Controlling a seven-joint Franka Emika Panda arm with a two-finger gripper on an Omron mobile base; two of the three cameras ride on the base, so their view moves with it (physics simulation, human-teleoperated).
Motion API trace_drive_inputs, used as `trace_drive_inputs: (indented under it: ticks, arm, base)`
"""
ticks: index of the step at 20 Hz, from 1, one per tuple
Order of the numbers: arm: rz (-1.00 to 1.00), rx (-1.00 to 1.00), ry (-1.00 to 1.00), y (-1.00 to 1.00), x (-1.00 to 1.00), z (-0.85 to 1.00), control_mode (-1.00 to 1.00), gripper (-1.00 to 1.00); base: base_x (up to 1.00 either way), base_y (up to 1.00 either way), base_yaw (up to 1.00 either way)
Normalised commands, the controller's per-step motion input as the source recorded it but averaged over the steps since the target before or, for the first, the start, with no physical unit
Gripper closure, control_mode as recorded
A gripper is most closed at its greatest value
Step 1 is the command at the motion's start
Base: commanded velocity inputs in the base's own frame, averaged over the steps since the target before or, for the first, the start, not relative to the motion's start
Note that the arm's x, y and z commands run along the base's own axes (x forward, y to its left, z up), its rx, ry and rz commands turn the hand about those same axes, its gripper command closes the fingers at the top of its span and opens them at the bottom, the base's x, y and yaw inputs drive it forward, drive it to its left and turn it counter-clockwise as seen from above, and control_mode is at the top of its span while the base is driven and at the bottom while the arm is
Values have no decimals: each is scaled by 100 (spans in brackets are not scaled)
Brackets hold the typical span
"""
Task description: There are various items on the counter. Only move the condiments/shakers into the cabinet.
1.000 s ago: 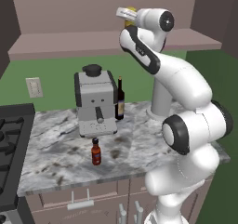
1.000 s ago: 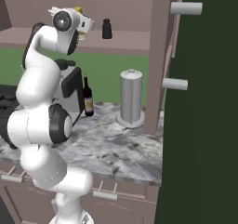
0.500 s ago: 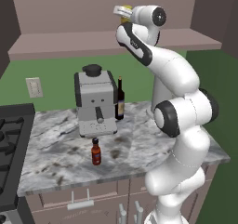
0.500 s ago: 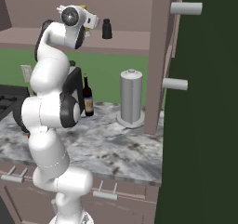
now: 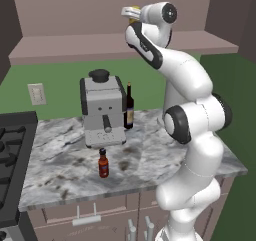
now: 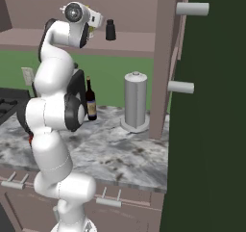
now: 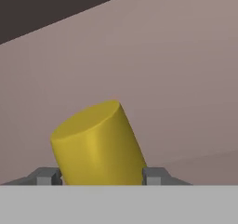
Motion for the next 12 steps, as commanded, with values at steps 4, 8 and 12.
trace_drive_inputs:
  ticks: [4, 8, 12]
  arm:
    - [0, 0, 0, -8, 0, -13, -100, 100]
    - [0, 0, 0, -1, 0, 0, -100, -100]
    - [0, 0, 0, 0, 0, 0, -100, -100]
  base:
    - [0, 0, 0]
    - [0, 0, 0]
    - [0, 0, 0]
